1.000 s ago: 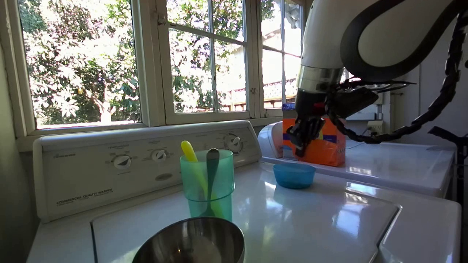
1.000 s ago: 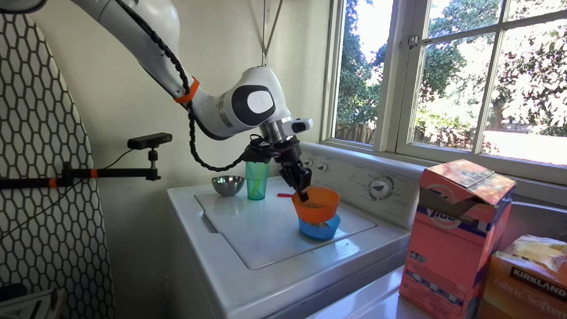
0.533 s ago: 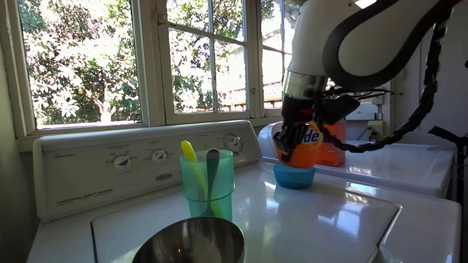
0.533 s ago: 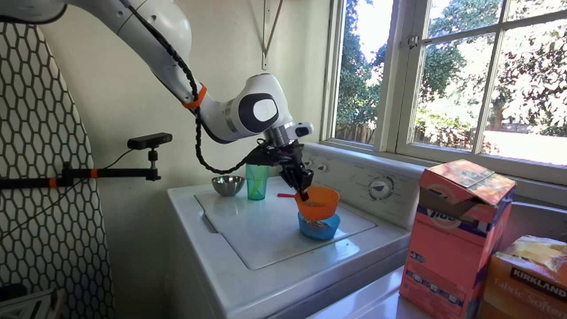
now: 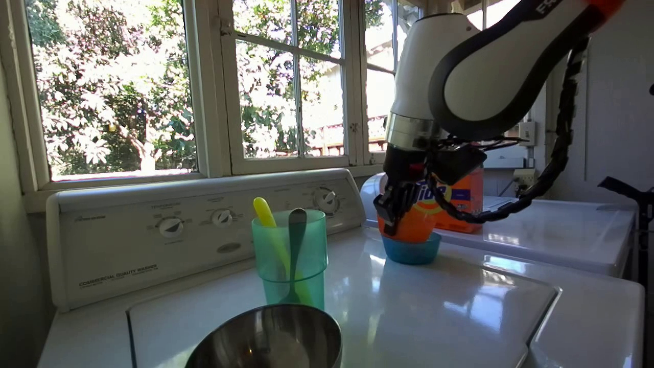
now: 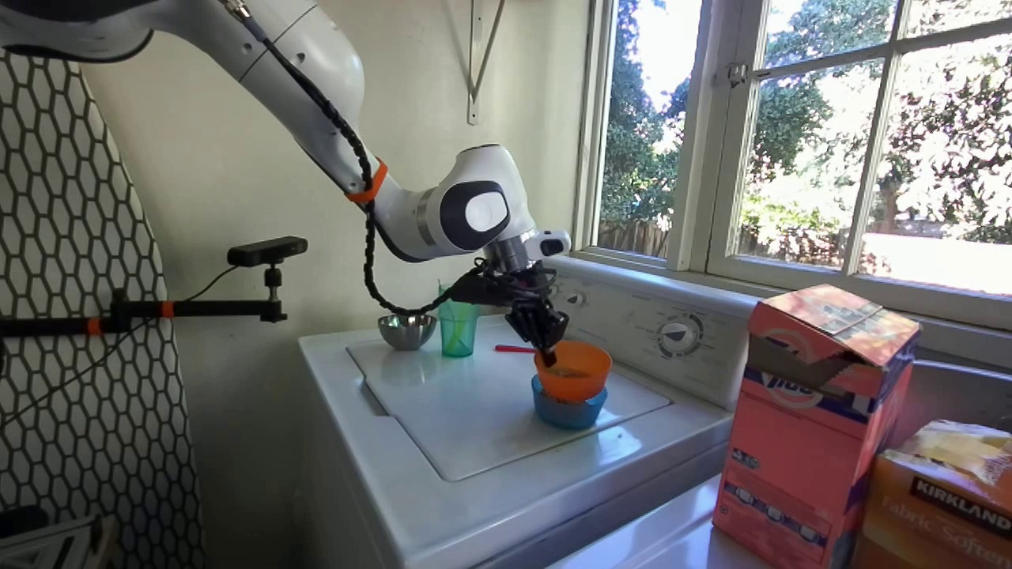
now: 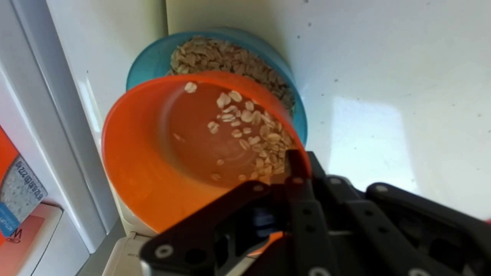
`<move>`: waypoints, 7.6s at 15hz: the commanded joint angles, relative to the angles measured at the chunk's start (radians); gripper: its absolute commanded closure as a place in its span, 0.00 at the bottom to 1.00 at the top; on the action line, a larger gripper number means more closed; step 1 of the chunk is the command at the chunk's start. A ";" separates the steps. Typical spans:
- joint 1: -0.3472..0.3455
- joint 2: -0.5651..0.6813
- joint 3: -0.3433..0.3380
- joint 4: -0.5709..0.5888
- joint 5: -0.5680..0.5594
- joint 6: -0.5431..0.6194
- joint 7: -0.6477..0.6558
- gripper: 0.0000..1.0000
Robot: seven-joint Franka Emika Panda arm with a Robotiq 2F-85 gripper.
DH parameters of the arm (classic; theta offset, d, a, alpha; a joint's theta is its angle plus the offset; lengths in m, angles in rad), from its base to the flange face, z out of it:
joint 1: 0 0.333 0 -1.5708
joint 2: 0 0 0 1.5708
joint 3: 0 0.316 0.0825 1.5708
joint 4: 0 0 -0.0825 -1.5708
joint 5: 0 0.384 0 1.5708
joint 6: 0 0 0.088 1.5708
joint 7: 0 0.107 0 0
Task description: Stack the bowls together.
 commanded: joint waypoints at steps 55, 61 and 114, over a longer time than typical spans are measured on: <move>0.198 -0.050 0.183 0.069 0.248 -0.518 0.281 0.00; 0.254 0.003 0.191 0.113 0.169 -0.434 0.324 0.00; -0.083 -0.294 -0.039 0.007 0.360 -0.708 0.654 0.99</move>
